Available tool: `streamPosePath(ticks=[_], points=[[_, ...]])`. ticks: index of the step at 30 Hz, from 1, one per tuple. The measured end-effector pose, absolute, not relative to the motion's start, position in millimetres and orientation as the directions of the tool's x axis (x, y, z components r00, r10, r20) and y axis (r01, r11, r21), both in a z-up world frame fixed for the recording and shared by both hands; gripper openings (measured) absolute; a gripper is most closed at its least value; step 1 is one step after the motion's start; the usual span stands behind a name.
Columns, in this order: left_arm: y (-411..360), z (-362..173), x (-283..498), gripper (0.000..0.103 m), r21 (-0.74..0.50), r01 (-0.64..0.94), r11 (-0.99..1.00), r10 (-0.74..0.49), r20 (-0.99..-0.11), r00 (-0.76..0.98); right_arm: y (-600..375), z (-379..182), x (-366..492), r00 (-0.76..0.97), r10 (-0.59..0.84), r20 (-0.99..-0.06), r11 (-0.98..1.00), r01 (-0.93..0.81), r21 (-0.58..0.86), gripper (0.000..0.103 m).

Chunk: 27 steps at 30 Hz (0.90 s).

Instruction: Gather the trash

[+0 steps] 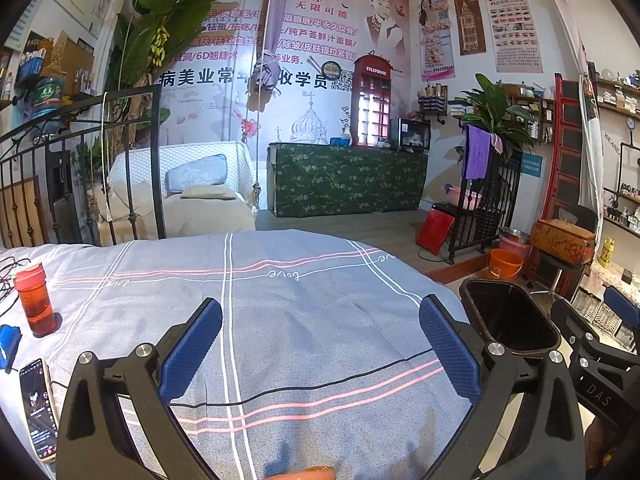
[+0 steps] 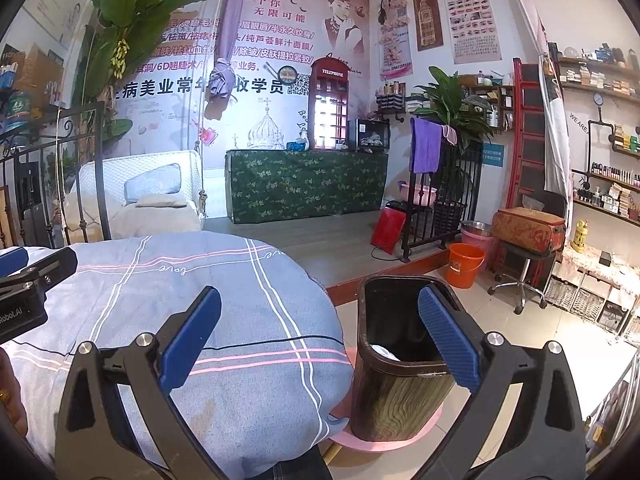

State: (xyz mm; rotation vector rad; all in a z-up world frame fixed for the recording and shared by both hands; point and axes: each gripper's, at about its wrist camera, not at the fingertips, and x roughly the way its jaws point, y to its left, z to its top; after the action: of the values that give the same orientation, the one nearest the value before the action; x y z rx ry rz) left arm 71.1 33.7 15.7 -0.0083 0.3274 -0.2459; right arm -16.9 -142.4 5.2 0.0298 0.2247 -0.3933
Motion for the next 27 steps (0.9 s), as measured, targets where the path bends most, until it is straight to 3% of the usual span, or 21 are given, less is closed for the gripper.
streamPosePath(ticks=[27], points=[[34.3,18.5,72.3,0.097,-0.045,0.248,0.968,-0.249,-0.318,0.915,-144.6,1.9,-15.5,0.899,-0.371,-0.233,0.925,0.38,-0.006,0.097]])
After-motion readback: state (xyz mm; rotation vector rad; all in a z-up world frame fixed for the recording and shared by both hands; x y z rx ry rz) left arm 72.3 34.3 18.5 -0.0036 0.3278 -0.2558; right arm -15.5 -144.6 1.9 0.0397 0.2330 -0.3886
